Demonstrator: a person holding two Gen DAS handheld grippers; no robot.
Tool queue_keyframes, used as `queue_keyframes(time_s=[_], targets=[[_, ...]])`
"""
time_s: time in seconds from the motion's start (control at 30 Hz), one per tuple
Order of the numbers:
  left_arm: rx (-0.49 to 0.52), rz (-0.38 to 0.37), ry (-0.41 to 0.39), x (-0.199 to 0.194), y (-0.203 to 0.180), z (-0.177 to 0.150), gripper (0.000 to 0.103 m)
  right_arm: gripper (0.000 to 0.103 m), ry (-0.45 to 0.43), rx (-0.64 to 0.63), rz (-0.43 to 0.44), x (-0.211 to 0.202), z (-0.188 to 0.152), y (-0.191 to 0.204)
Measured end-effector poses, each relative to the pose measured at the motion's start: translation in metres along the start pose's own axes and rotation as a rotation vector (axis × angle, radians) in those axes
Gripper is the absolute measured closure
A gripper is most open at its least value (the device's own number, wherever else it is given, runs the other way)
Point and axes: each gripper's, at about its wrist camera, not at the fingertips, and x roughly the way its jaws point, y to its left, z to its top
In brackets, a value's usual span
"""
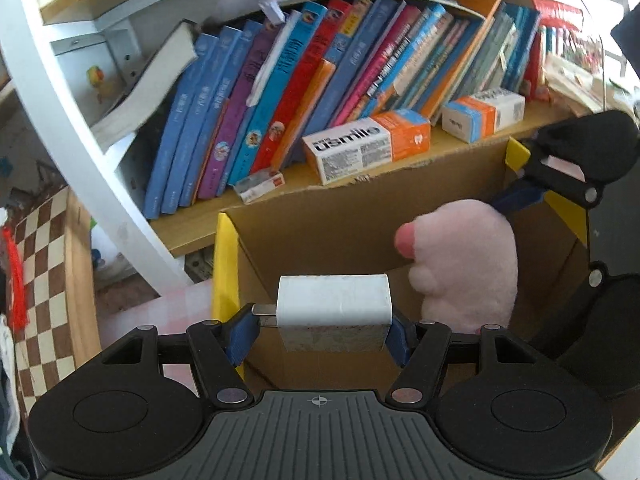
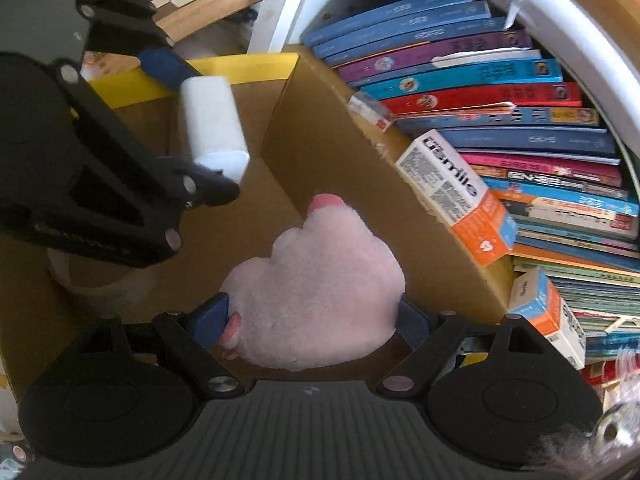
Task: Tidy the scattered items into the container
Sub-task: 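Carry the plush and charger into the yellow box and open both grippers, then withdraw both tools from the yellow box back over the table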
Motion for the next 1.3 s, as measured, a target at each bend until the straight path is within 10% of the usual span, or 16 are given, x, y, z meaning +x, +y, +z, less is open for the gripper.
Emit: queue_keyframes(time_s=[0.53, 0.87, 1.07, 1.17, 1.3], targets=[[0.040, -0.031, -0.028, -0.009, -0.002, -0.001, 0.030, 0.007, 0.001, -0.001, -0.003, -0.006, 0.000, 0.004], [0.083, 0.063, -0.187, -0.080, -0.003, -0.018, 0.029, 0.008, -0.160, 0.136, -0.039, -0.092, -0.022, -0.004], [-0.007, 0.095, -0.127, -0.088, 0.018, -0.046, 0.029, 0.009, -0.148, 0.323, -0.073, -0.128, -0.057, -0.012], [-0.058, 0.090, -0.073, -0.081, 0.029, -0.059, 0.048, 0.015, -0.088, 0.396, -0.062, -0.123, -0.073, -0.010], [-0.088, 0.062, -0.033, -0.079, 0.033, -0.070, 0.079, 0.047, -0.045, 0.476, -0.021, -0.116, -0.088, -0.003]])
